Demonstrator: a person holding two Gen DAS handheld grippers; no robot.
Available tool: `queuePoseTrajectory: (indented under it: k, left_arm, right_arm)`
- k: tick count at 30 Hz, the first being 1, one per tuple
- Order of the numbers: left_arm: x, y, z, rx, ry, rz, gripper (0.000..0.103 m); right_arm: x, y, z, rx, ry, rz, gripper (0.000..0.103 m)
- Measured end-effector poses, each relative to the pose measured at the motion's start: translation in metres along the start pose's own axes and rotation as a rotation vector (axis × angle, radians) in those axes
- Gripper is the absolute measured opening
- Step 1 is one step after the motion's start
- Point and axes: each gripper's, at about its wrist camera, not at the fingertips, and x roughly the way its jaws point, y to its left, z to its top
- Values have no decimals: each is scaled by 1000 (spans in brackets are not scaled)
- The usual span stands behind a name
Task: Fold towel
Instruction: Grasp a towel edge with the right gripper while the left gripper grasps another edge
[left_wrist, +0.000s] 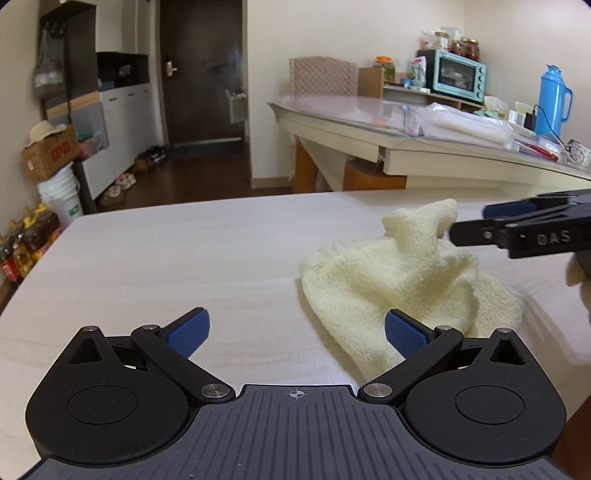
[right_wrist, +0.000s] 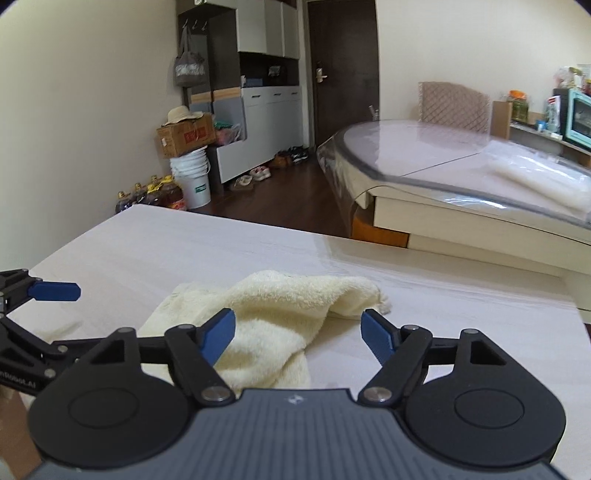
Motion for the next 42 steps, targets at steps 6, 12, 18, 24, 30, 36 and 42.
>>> queuePoseTrajectory:
  k: [6, 12, 18, 24, 30, 36, 42]
  left_arm:
    - [11, 2, 0, 0, 13, -9, 103]
    - [12, 2, 0, 19, 14, -6, 103]
    - [8, 2, 0, 74, 12, -45, 103]
    - [1, -4, 3, 249, -20, -156, 103]
    - [2, -14, 10, 442, -59, -285, 103]
    - [19, -20, 19, 586, -44, -398, 101]
    - [27, -28, 16, 648, 25, -480, 43]
  right_arm:
    - [19, -10, 2, 31, 21, 35, 30]
    - [0, -5, -2, -29, -31, 28, 6]
    - [-54, 13, -22, -207, -134, 75, 6]
    - [-100, 51, -79, -450, -73, 91, 6]
    - [-116, 63, -103, -474, -13, 88, 7]
    - [-124, 63, -104, -456, 21, 88, 11]
    - [-134, 48, -97, -404, -27, 50, 37]
